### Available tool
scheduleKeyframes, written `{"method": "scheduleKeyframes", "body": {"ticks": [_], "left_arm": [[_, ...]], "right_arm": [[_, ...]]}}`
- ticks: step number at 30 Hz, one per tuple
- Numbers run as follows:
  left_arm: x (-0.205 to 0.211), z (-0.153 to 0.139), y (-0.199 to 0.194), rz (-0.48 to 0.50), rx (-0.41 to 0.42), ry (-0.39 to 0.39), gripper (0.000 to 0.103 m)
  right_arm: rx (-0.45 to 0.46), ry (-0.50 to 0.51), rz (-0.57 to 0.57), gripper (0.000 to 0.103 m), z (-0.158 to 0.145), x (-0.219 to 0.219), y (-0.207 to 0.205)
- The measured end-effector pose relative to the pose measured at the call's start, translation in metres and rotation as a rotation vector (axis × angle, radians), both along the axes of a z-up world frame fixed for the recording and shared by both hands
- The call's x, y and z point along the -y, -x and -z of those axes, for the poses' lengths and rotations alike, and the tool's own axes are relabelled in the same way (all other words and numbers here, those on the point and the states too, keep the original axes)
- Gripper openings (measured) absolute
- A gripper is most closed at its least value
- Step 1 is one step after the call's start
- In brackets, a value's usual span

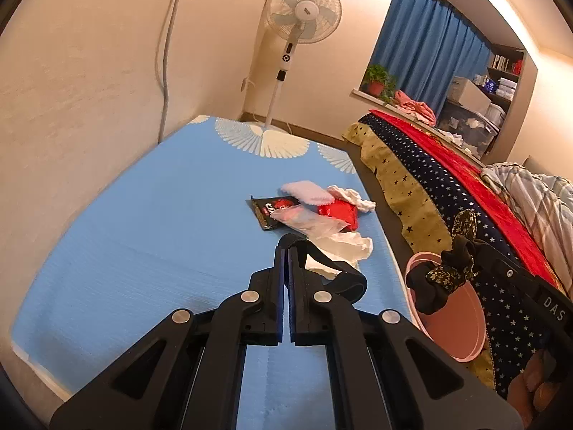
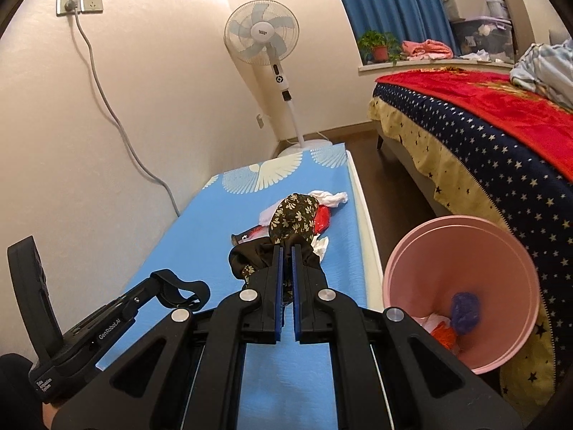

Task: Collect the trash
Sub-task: 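Lift both black items and carry them over the pink bin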

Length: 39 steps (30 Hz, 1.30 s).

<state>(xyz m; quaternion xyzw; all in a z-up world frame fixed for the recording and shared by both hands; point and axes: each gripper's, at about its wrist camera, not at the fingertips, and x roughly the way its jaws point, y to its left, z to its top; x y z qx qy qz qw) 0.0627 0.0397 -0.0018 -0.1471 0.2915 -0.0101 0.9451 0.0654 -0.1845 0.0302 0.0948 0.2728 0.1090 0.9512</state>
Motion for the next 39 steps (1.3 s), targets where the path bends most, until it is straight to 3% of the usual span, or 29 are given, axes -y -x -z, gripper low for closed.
{"method": "scheduleKeyframes", "body": {"ticks": [19,39], "left_arm": [[0.032,-0.008,0.007,0.066,0.039,-0.022,0.002],[0.078,-0.004,-0.007,0.154,0.046,-0.031,0.002]], "right_arm": [[0.011,0.045,0.101,0.005,-0.006,0.038,0.014],[0.023,0.163,0.27,0.005,-0.014,0.082,0.014]]}}
